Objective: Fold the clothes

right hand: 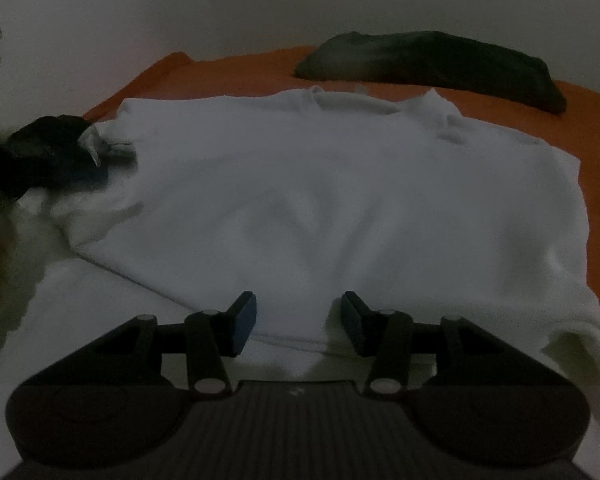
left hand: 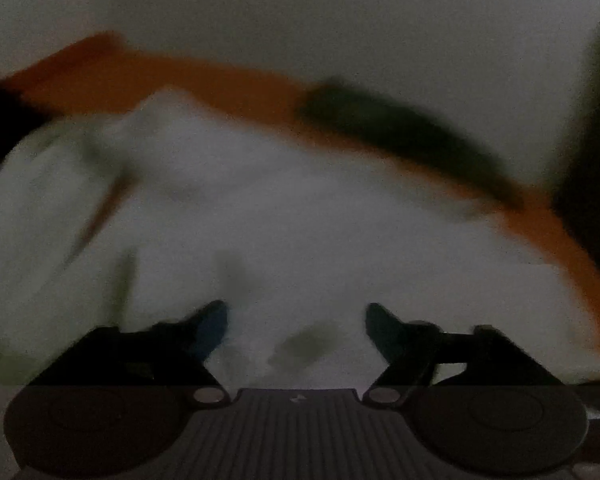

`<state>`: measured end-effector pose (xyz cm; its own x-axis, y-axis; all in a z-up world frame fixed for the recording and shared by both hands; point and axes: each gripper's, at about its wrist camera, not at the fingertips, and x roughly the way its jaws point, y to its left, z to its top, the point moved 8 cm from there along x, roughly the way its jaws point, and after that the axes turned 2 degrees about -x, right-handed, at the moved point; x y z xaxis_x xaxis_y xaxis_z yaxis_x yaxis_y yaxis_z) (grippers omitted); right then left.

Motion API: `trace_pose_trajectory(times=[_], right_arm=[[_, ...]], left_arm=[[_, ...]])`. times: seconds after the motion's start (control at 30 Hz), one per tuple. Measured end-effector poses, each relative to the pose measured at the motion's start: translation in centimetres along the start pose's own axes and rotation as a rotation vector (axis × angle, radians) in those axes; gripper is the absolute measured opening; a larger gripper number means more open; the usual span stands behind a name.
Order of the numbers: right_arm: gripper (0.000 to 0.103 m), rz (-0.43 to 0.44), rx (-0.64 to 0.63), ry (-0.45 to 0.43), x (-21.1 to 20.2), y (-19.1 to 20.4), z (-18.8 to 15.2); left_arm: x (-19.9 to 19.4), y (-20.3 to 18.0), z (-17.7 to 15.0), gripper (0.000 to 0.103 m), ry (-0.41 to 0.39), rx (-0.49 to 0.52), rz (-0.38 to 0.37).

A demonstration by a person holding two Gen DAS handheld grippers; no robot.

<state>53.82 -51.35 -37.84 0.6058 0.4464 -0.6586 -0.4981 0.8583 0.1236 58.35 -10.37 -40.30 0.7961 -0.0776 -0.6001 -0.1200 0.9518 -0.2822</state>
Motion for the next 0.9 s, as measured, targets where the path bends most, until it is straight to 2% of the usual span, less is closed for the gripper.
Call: trace_pose_trajectory(times=[0.07, 0.1, 0.13, 0.17, 0.2, 0.23, 0.3, 0.4, 0.43, 0.5, 0.53, 0.6, 0.63, 0.67, 0.7, 0.73, 0.77, 0.8, 0.87, 0.9], right_arm=[[0.051, 0.007, 0.008, -0.004, -0.1, -0.1, -0.1], [0.051, 0.005, 0.009, -0.004, 0.0, -0.1, -0.1], [0.051, 0.002, 0.01, -0.004, -0.1, 0.0, -0.1], [0.051, 0.0, 0.009, 0.0, -0.1, 0.1, 0.0], [0.051, 0.0, 0.011, 0.007, -0.2, 0.1, 0.2], [0.051, 0.0, 0.012, 0.015, -0.3, 0.2, 0.5], [0.051, 0.021, 0.004, 0.021, -0.6, 1.4, 1.3], [0.051, 0.067, -0.014, 0.025, -1.0, 3.9, 2.9], [0.05, 0.082, -0.02, 0.027, -1.2, 4.7, 3.4], [0.051, 0.113, -0.032, 0.03, -1.5, 6.4, 4.4], [0.051, 0.128, -0.038, 0.031, -1.7, 7.2, 5.0], [0.051, 0.158, -0.05, 0.034, -2.0, 8.8, 6.0], [0.051, 0.173, -0.056, 0.035, -2.2, 9.7, 6.5], [0.051, 0.185, -0.06, 0.04, -2.3, 10.4, 6.7], [0.051, 0.191, -0.065, 0.047, -2.5, 11.0, 6.5], [0.05, 0.191, -0.078, 0.048, -2.7, 11.4, 6.3], [0.05, 0.187, -0.094, 0.047, -3.0, 11.8, 6.0], [0.051, 0.179, -0.108, 0.046, -3.2, 12.0, 5.7], [0.051, 0.159, -0.129, 0.048, -3.5, 12.1, 5.1], [0.051, 0.15, -0.131, 0.052, -3.6, 12.0, 5.0]], left_arm=[[-0.1, 2.9, -1.0, 0.028, -0.009, 0.027, 0.007], [-1.2, 3.3, -0.4, 0.028, -0.013, 0.036, 0.022], [-2.3, 3.7, 0.1, 0.032, -0.016, 0.046, 0.037], [-3.4, 4.1, 0.6, 0.059, -0.021, 0.054, 0.051], [-6.0, 4.7, 2.0, 0.092, -0.083, 0.037, 0.031], [-8.5, 5.3, 3.3, 0.101, -0.146, 0.02, 0.012], [-13.2, 7.3, 6.0, 0.103, -0.255, -0.023, -0.005], [-13.4, 13.7, 7.1, 0.103, -0.079, -0.097, 0.148], [-12.7, 16.1, 6.5, 0.103, -0.001, -0.157, 0.135], [-11.6, 19.1, 5.0, 0.094, 0.108, -0.268, 0.035], [-11.4, 19.8, 4.2, 0.094, 0.127, -0.269, -0.004], [-10.2, 20.0, 2.6, 0.095, 0.208, -0.205, -0.01], [-9.7, 19.5, 1.5, 0.095, 0.252, -0.208, -0.034], [-9.4, 19.3, 0.9, 0.095, 0.255, -0.222, -0.05], [-9.3, 19.1, 0.6, 0.089, 0.234, -0.221, -0.042], [-9.5, 19.3, 0.6, 0.075, 0.204, -0.224, -0.038], [-9.6, 19.4, 0.6, 0.028, 0.175, -0.227, -0.033], [-9.9, 20.0, 0.9, 0.006, 0.155, -0.251, -0.019], [-11.7, 20.3, 3.3, 0.006, 0.091, -0.189, 0.037], [-13.0, 19.7, 4.8, 0.006, 0.079, -0.004, 0.124]])
